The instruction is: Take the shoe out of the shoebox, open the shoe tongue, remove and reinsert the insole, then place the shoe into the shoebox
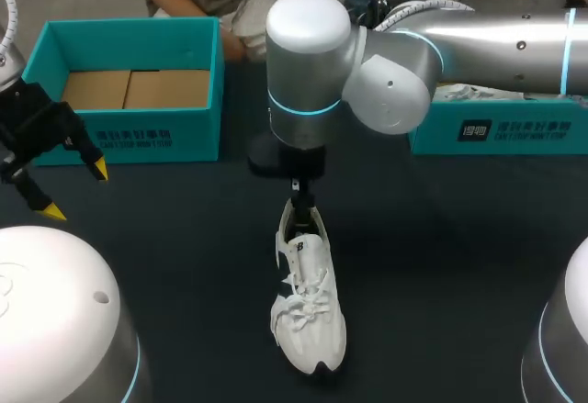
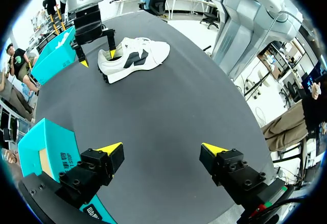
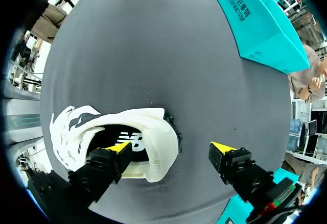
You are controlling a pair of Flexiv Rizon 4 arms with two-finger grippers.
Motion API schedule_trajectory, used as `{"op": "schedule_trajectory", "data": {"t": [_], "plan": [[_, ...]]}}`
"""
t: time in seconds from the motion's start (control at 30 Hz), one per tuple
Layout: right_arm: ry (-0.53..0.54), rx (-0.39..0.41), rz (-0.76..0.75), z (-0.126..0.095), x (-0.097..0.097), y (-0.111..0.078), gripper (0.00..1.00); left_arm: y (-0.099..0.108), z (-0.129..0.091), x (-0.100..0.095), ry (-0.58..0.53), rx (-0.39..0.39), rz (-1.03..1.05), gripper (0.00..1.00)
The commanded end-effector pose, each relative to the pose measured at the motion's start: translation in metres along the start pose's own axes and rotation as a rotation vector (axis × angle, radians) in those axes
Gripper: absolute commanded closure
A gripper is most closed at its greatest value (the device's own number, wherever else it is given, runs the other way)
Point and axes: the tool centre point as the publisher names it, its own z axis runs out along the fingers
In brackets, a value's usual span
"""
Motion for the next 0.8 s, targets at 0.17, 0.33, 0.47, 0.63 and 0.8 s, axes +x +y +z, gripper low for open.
{"op": "schedule_trajectory", "data": {"t": [0.17, 0.33, 0.47, 0.63, 0.8], "plan": [[0.015, -0.001, 0.003, 0.006, 0.002, -0.003, 0.13, 0.0, 0.0, 0.001, 0.0, -0.002, 0.0, 0.0], [0.017, 0.0, 0.005, 0.007, 0.003, -0.004, 0.77, 0.0, 0.0, 0.001, 0.0, -0.002, 0.0, 0.0], [0.015, 0.002, 0.006, 0.008, 0.005, -0.003, 1.0, 0.0, 0.0, 0.001, 0.0, -0.002, 0.0, 0.0], [0.017, 0.002, 0.008, 0.009, 0.008, -0.004, 1.0, 0.0, 0.0, 0.001, 0.0, -0.002, 0.0, 0.0], [0.016, 0.004, 0.01, 0.009, 0.012, -0.003, 1.0, 0.0, 0.0, 0.001, 0.0, -0.002, 0.0, 0.0]]}}
